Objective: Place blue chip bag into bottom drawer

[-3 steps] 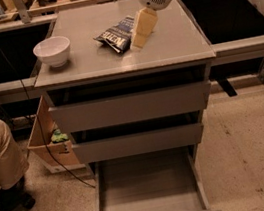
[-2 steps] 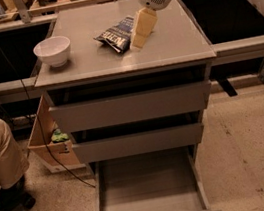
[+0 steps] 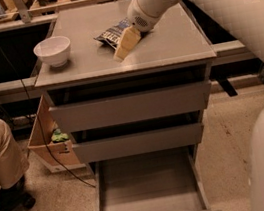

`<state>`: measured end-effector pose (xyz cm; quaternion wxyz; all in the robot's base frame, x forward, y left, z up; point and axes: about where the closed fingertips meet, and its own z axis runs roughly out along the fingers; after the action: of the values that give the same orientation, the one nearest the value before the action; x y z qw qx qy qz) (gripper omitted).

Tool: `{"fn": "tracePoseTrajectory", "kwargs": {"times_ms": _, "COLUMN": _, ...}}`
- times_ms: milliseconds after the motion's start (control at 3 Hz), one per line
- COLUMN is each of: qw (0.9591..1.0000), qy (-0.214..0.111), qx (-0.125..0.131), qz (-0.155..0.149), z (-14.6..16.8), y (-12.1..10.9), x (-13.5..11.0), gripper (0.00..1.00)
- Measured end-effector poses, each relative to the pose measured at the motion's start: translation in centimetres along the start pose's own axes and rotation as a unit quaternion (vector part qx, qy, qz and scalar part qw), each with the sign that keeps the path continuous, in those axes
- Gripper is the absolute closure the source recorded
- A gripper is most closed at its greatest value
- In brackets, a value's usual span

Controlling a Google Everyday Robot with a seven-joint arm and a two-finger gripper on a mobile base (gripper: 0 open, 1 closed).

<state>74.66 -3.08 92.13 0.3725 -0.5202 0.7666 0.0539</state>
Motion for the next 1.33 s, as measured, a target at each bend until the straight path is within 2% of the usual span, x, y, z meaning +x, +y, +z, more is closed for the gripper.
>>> {"fn": "tracePoseTrajectory", "kwargs": {"times_ms": 333, "qw": 0.9967, "qy": -0.036, "qx": 0.013, "qz": 0.071, "z": 4.7, "y": -1.7, "x": 0.1, "gripper": 0.00}}
{"fn": "tracePoseTrajectory", "kwargs": {"times_ms": 667, "qw": 0.9888, "qy": -0.069, "qx": 0.039, "qz": 0.126, "z": 8.2, "y": -4.4, "x": 0.5, "gripper": 0.00}}
{"fn": "tracePoseTrajectory", "kwargs": {"times_ms": 1000, "qw": 0.9831, "qy": -0.086, "qx": 0.073, "qz": 0.144, "z": 10.5, "y": -7.1, "x": 1.1, "gripper": 0.00}}
{"fn": "tracePoseTrajectory", "kwargs": {"times_ms": 1333, "qw": 0.9780, "qy": -0.096, "qx": 0.095, "qz": 0.159, "z": 12.3, "y": -8.8, "x": 1.7, "gripper": 0.00}}
